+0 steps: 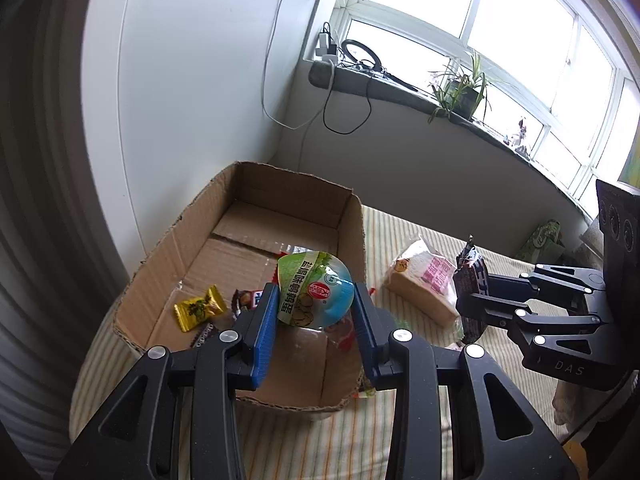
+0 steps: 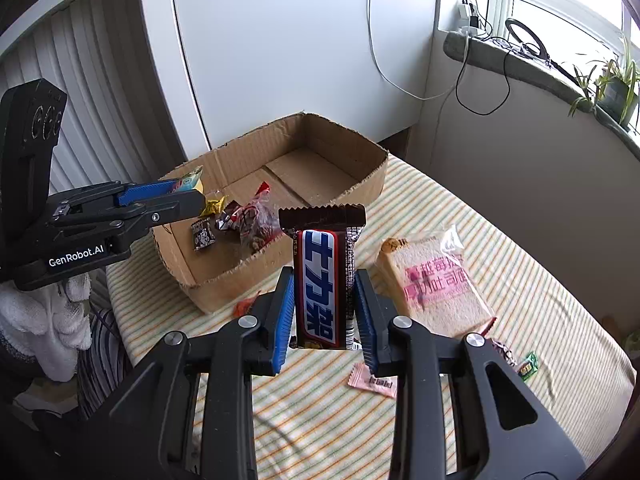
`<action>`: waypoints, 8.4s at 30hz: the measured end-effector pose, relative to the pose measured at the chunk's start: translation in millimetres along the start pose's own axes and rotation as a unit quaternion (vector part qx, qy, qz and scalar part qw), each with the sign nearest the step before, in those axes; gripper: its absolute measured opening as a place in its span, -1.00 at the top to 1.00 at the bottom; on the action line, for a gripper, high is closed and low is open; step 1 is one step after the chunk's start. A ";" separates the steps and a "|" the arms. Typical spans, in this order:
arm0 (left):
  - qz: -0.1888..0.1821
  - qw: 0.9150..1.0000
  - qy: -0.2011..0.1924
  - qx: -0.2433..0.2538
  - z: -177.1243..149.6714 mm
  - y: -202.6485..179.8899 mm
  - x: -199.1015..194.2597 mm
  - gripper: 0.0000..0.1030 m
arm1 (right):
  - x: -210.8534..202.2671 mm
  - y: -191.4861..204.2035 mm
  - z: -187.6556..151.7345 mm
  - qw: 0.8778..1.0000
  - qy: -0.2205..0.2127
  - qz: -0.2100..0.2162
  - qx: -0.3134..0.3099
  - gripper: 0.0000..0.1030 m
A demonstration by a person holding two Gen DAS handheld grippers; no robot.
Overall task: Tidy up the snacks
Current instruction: 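Carry the jelly cup and Snickers bar over the box and lower them, then grasp the pink candy packet with the left gripper while the right grasps the green candy packet, then carry the pink and green packets into the box and open both grippers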
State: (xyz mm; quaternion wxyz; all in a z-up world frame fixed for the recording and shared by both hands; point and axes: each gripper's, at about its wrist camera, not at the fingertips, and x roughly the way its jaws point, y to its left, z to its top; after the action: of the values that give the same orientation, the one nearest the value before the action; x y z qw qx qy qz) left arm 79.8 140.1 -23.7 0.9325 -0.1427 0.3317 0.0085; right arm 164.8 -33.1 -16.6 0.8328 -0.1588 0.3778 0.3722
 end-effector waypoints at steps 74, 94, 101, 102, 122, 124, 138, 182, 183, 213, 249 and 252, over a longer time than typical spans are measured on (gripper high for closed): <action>-0.072 0.996 0.037 0.036 -16.7 -64.0 6.1 0.17 | -60.9 -100.4 -44.1 0.992 -0.025 -0.071 0.102 -0.40; -0.121 0.976 0.160 0.089 -45.1 -119.5 85.8 0.17 | -32.3 -202.3 -138.2 0.966 0.024 -0.048 0.254 -0.13; -0.139 0.969 0.190 0.077 -46.4 -119.0 109.9 0.17 | -9.1 -231.7 -150.5 0.944 0.042 0.005 0.326 0.01; -0.141 0.968 0.193 0.080 -47.0 -119.6 112.4 0.17 | -6.9 -234.3 -151.5 0.942 0.042 0.014 0.334 0.05; -0.125 0.955 0.196 0.186 -73.0 -162.3 100.9 0.25 | 22.3 -229.2 -125.6 0.937 0.062 -0.019 0.344 0.15; -0.117 0.956 0.191 0.191 -74.1 -162.0 102.5 0.31 | 24.8 -226.2 -122.0 0.938 0.066 -0.035 0.338 0.17; -0.089 0.958 0.170 0.213 -73.7 -160.8 105.3 0.62 | 41.6 -188.6 -106.0 0.957 0.105 -0.153 0.223 0.47; -0.081 0.986 0.081 0.117 -35.1 -102.9 27.8 0.63 | -43.5 -128.1 -61.6 0.976 0.004 -0.088 0.200 0.49; -0.079 0.987 0.077 0.114 -33.0 -98.0 24.9 0.63 | -43.3 -123.1 -56.5 0.977 0.002 -0.086 0.196 0.49; -0.001 0.999 0.021 0.027 0.9 34.1 -2.8 0.63 | 55.3 3.4 55.4 0.996 0.010 -0.021 0.086 0.49; 0.019 0.999 0.029 0.016 7.2 38.3 10.5 0.33 | 85.8 8.4 59.1 0.997 0.022 0.000 0.077 -0.20; 0.017 0.999 0.025 0.019 7.3 31.7 7.4 0.17 | 74.3 0.2 56.5 0.996 0.011 -0.008 0.083 -0.54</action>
State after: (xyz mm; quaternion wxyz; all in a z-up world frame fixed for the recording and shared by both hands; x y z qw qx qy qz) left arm 86.6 171.9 -31.1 0.9261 -0.1193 0.3576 0.0146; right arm 226.0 35.0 -34.6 0.8419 -0.0968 0.4151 0.3311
